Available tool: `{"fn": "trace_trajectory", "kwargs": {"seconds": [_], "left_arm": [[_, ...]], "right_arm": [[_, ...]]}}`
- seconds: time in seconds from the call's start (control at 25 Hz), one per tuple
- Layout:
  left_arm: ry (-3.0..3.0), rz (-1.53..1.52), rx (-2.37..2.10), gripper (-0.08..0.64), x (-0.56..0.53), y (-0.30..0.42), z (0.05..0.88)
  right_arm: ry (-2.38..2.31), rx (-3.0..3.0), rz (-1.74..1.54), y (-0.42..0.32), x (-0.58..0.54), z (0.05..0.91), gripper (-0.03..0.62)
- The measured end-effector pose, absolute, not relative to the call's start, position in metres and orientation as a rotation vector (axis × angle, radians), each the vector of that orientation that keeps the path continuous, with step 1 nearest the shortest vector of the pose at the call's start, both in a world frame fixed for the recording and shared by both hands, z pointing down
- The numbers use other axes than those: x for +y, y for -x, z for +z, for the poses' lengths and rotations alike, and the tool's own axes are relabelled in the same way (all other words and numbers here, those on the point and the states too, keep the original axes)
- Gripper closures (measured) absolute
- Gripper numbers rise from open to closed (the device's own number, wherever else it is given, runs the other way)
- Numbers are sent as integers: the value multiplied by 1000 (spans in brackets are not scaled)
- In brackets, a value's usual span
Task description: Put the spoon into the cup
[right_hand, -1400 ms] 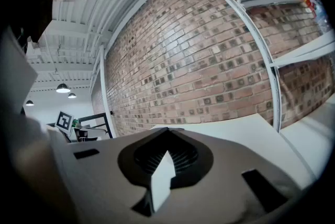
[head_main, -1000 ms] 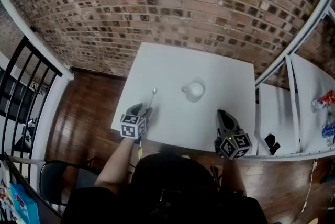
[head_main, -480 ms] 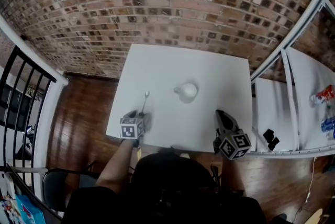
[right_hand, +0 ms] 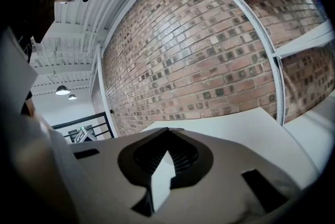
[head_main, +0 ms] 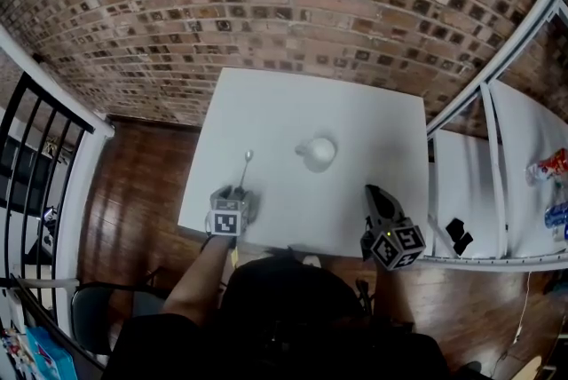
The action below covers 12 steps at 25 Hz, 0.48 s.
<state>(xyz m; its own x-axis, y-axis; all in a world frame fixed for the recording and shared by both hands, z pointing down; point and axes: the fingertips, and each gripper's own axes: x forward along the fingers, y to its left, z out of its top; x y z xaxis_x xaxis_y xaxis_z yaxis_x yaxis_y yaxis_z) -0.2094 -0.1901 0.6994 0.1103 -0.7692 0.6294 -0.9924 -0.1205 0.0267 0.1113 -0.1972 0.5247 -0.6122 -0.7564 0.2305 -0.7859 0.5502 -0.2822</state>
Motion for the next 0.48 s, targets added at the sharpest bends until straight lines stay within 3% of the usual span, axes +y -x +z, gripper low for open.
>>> {"fn": "trace_trajectory", "kwargs": {"seconds": [0.36,0.4,0.48], "left_arm": [[-1946,647,-1716,349,-192,211,699],[-1927,645,-1727,414,-193,215,700],[-1914,653,-1733,431,-194,218,699]], "right_arm": [[-1335,-2694,541,-112,-193,522,588],[-1336,-2694,537,-113,-192,522,588],[-1343,-2695,527,-115,-190,518,588]]}}
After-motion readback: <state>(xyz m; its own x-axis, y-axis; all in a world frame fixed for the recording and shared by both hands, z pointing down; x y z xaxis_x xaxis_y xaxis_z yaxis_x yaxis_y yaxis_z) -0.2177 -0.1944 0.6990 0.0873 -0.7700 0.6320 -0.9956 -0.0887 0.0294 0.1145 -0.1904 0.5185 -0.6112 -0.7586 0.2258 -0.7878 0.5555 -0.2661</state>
